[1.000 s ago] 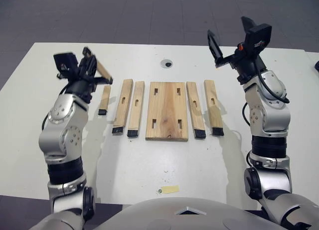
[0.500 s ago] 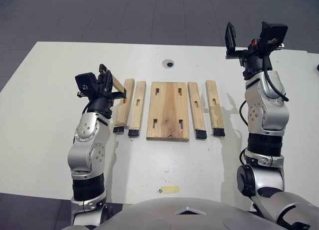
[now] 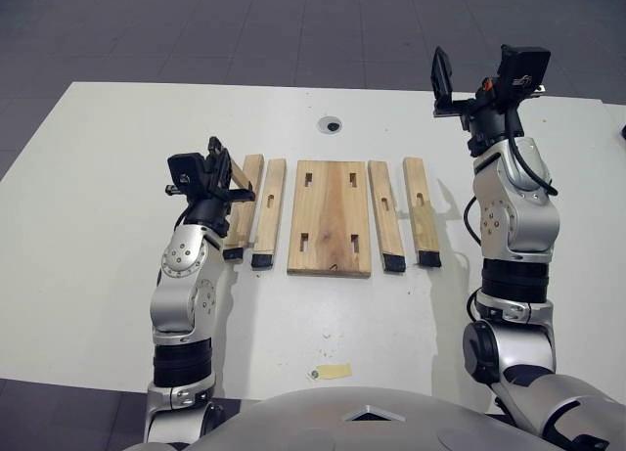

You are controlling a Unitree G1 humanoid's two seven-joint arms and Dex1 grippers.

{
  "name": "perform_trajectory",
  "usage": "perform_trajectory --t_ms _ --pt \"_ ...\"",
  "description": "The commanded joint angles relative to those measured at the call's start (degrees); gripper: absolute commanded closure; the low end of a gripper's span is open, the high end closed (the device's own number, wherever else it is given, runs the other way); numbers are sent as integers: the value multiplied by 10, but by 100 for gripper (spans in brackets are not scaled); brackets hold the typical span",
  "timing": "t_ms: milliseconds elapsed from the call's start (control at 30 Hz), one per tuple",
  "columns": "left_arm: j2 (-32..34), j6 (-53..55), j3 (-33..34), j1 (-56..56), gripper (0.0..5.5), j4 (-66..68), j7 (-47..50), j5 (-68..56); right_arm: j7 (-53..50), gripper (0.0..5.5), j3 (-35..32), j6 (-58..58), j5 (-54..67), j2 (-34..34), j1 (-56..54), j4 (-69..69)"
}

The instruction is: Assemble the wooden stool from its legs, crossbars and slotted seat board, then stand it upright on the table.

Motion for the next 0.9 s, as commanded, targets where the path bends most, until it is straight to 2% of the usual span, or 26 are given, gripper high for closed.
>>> perform_trajectory --t_ms 33,633,900 --pt "1 -13 0 9 508 15 0 18 3 10 1 5 0 -2 -16 7" --pt "-1 -14 -7 41 508 22 -4 43 0 10 0 10 -3 -3 -16 4" --pt "8 38 -24 36 508 50 3 69 10 10 59 34 -42 -5 -32 -25"
